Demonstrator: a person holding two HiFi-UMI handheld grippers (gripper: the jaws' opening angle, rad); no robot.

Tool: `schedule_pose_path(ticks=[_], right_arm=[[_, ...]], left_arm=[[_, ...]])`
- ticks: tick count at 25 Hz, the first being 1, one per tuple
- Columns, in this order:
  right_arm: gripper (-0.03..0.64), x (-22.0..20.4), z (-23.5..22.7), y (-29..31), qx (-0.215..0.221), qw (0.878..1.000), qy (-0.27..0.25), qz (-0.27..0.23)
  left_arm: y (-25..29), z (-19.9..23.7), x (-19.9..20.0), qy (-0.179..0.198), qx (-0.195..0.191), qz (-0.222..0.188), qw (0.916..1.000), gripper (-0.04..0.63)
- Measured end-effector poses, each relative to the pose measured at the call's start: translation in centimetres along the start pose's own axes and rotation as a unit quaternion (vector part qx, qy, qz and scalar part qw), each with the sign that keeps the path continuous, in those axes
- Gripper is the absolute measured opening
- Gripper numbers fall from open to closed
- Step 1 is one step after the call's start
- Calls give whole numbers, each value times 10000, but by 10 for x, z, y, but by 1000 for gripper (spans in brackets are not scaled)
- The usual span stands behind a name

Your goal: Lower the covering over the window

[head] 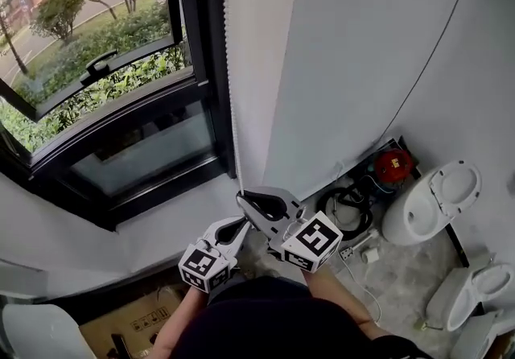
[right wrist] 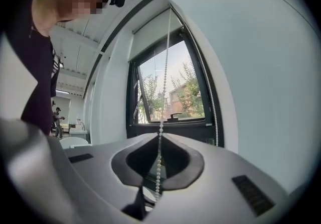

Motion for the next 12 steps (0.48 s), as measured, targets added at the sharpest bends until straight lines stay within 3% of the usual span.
schedule_pose_path(ticks=[3,6,12], right_arm=[[14,6,-4,-17,107,9998,-166,93],[12,6,-10,-34,434,9990,110,-14],[12,-21,-21,-54,986,9942,-76,425]], left_arm=[[7,-16,-1,-9,35,-62,10000,23],[15,-33,-8,68,-103,-378,9992,23],[34,-56,-43,-104,308,-426,9986,23]])
Point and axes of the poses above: the fingertips, and each gripper's own axes: y forward along the fingers, z to its left, x out of its top, the point moved 8 cm from there along -y, backward along the fingers, and after that the axes turned 12 degrees about -x, right-handed, at the moved point
